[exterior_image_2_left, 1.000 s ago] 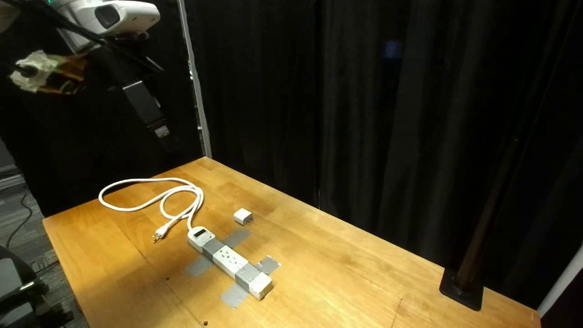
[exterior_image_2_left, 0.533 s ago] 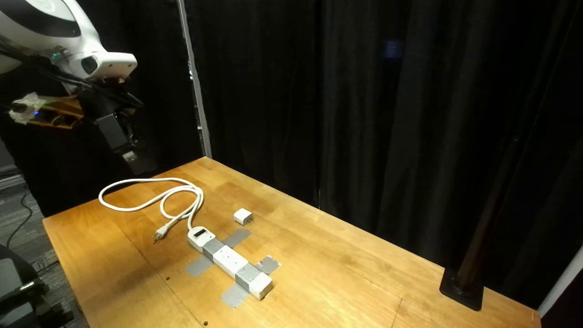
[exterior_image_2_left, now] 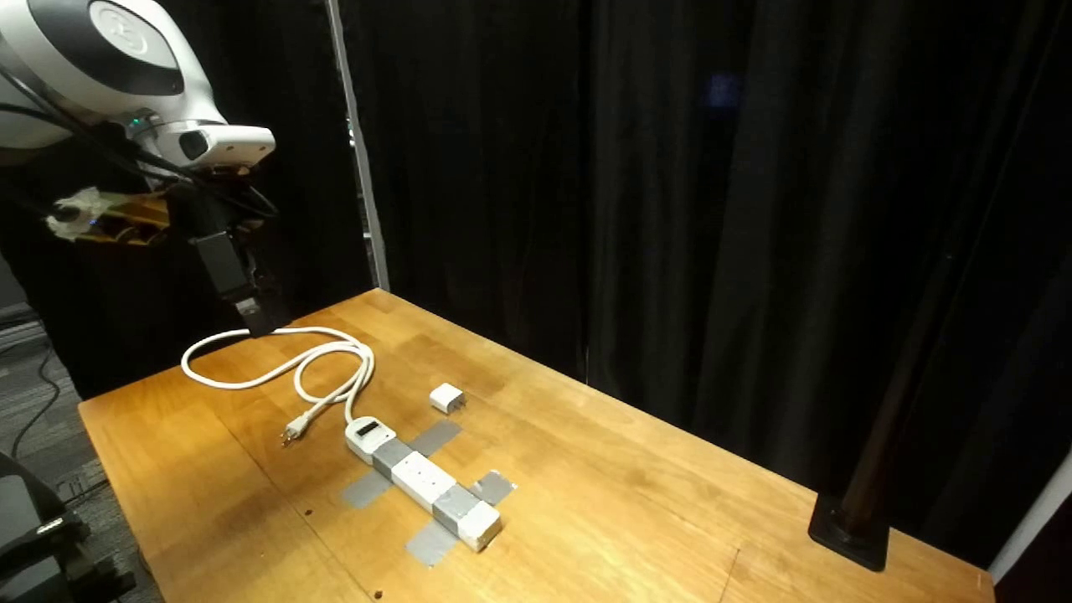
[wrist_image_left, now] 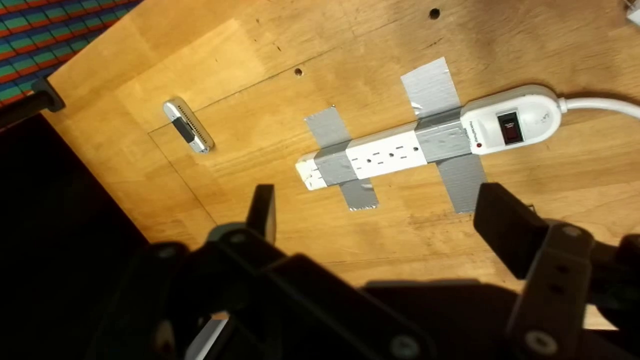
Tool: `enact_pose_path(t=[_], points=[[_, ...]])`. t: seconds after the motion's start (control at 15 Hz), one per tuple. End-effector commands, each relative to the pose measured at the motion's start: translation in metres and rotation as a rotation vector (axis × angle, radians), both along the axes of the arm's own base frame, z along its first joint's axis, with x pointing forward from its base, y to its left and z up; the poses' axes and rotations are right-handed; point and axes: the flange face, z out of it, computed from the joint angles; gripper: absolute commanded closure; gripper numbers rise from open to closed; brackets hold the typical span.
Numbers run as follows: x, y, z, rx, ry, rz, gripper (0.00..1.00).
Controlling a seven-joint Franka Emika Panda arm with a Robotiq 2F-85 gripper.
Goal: Pick up the charger head from the table and put it on the adapter
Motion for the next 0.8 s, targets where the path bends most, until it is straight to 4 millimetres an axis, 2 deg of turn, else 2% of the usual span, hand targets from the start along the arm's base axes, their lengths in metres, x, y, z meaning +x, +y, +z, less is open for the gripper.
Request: enact_pose_path(t=[0.0, 0.33, 0.53, 0.73], points=[[0.016, -0.011, 0.007, -0.023, -0.084, -0.134, 0.0], [0.092, -0.003, -0.014, -0.121, -0.275, -0.327, 0.0], [0.133, 0.014, -0.045, -0.147, -0.373, -0.46, 0.0], [0.17, 0.028, -0.084, -0.131, -0.44, -0.604, 0.0]])
